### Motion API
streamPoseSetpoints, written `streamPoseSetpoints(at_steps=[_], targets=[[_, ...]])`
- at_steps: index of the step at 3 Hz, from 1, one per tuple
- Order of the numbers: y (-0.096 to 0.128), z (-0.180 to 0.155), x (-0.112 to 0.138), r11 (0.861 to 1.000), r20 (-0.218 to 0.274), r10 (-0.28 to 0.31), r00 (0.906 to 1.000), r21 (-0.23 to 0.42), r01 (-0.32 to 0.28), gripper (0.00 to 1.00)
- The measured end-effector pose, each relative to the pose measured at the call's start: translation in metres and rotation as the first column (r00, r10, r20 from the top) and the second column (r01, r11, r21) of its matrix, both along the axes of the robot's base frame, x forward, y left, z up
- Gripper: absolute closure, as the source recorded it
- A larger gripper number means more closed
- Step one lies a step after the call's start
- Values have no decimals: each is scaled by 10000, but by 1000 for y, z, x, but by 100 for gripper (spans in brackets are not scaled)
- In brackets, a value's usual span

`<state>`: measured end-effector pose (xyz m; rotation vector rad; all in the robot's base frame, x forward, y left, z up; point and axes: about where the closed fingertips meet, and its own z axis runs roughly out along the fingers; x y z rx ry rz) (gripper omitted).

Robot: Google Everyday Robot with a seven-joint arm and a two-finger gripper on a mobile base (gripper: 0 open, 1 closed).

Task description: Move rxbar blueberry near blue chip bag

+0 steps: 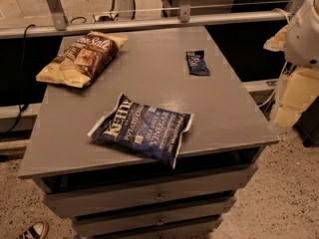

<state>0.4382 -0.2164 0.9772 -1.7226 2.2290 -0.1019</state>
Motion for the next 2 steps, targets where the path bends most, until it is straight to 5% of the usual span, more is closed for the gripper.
streamPoseSetpoints(at_steps=[1,2], targets=[[0,0,0,10000,2,0,10000,0,0,0],[2,-12,33,9983,309,108,9995,567,-126,0]])
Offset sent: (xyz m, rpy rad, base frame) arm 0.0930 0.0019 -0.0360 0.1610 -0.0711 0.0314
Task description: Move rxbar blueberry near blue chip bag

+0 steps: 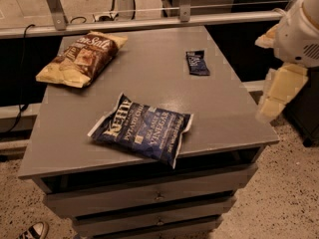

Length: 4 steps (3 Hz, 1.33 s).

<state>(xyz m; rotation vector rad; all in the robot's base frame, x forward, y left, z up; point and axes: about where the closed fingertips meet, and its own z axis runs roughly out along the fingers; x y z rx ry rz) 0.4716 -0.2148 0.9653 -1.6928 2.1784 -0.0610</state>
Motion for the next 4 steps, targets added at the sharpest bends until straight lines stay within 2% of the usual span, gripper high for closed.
streamPoseSetpoints(at_steps=[1,2,3,4], targets=[[5,-21,63,9949,333,187,9993,980,-219,0],[14,-48,142,9749,455,17,9990,2225,-118,0],[24,-75,204,9346,203,-504,9985,3533,400,0],[33,-109,248,8961,-215,-1121,9935,4300,1104,0]])
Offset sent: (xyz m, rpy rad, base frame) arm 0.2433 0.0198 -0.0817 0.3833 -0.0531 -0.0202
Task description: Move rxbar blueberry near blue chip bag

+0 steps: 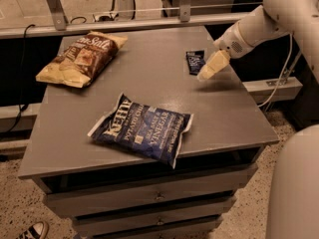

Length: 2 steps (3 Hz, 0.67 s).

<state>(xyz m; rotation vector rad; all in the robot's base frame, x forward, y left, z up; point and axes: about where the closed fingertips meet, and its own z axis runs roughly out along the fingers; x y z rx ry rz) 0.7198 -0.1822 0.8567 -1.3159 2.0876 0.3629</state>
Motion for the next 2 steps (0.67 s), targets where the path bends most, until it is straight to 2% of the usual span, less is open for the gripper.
streamPoseSetpoints(at_steps=[1,2], targets=[[4,-25,29,9970,-269,-605,9978,461,616,0],[7,-38,45,9914,-659,-1042,9924,723,1089,14]])
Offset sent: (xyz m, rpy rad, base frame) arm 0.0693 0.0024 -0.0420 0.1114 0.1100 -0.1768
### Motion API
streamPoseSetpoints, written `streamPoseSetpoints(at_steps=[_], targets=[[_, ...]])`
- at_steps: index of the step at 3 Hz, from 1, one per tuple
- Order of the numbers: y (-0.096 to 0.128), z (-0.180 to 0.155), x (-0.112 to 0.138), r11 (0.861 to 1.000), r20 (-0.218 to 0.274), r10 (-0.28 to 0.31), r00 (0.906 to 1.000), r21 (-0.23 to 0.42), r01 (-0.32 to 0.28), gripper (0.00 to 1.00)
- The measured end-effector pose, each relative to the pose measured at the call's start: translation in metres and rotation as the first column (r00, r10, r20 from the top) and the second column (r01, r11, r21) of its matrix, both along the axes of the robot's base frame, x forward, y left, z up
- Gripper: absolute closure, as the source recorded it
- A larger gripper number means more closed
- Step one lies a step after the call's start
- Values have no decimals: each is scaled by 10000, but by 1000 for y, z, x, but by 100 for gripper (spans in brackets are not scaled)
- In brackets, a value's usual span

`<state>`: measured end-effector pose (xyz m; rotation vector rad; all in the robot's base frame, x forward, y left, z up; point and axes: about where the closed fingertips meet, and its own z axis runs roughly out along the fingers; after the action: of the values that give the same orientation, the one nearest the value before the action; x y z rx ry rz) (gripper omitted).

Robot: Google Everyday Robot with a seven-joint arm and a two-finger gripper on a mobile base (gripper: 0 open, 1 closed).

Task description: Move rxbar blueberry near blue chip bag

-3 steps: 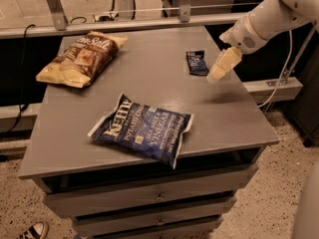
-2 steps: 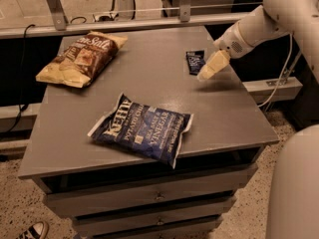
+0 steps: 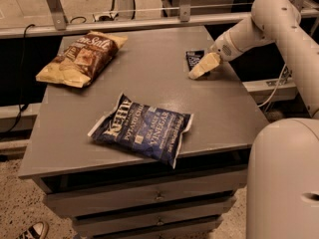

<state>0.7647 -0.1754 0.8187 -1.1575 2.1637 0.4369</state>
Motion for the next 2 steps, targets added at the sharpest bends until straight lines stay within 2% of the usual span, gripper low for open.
streamPoseSetpoints(at_steps=[2], targets=[[1,5,2,10000,-91,-65,9999,68,66,60]])
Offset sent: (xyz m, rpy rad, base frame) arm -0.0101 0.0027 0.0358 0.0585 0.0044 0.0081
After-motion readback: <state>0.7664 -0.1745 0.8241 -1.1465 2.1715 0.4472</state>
